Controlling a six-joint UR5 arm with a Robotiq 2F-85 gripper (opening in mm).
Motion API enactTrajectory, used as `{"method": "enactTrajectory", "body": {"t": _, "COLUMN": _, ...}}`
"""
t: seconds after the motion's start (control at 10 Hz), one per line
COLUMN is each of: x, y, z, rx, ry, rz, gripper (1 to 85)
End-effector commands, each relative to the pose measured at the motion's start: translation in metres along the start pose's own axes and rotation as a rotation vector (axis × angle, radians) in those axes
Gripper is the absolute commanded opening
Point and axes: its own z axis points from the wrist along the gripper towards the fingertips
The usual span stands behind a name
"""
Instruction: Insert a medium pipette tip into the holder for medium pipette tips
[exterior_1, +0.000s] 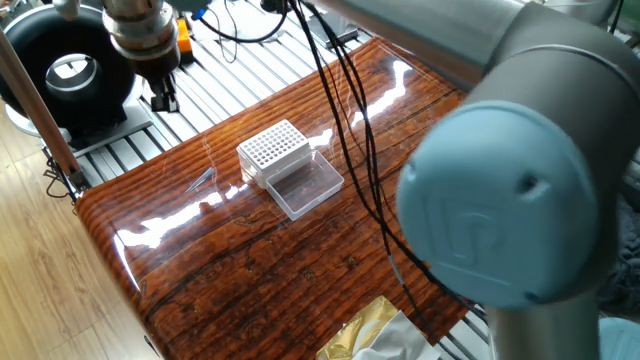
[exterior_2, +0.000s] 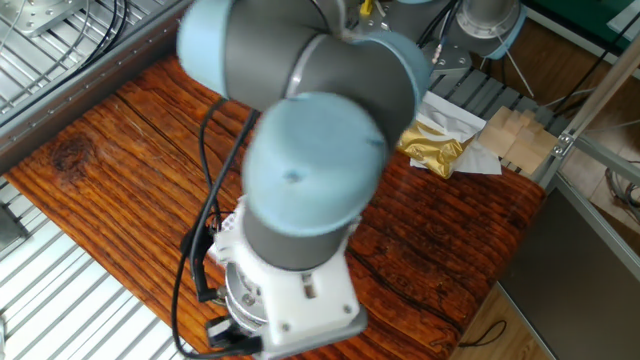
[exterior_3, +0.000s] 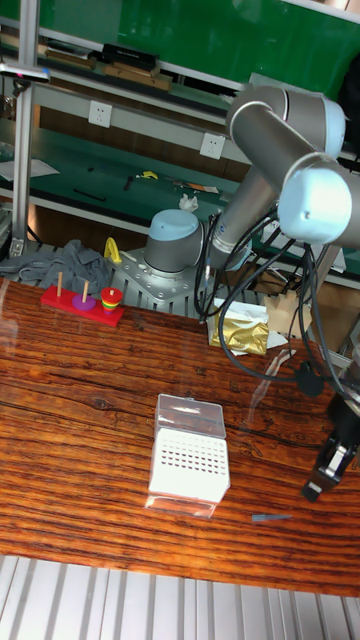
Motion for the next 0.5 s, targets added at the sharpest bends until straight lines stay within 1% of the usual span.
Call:
{"method": "enactTrajectory", "body": {"t": 0.0, "x": 0.001, "y": 0.032, "z": -0.008, "rx": -0.15, "ry": 0.003, "rz": -0.012, "gripper": 1.0}}
{"method": "enactTrajectory", "body": {"t": 0.1, "x": 0.002, "y": 0.033, "z": -0.008, "rx": -0.157, "ry": 0.006, "rz": -0.02, "gripper": 1.0}}
{"method": "enactTrajectory", "body": {"t": 0.2, "x": 0.006, "y": 0.033, "z": -0.007, "rx": -0.154, "ry": 0.022, "rz": -0.028, "gripper": 1.0}}
{"method": "enactTrajectory", "body": {"t": 0.3, "x": 0.013, "y": 0.027, "z": -0.005, "rx": -0.132, "ry": 0.048, "rz": -0.047, "gripper": 1.0}}
{"method": "enactTrajectory", "body": {"t": 0.4, "x": 0.015, "y": 0.019, "z": 0.0, "rx": -0.102, "ry": 0.058, "rz": -0.069, "gripper": 1.0}}
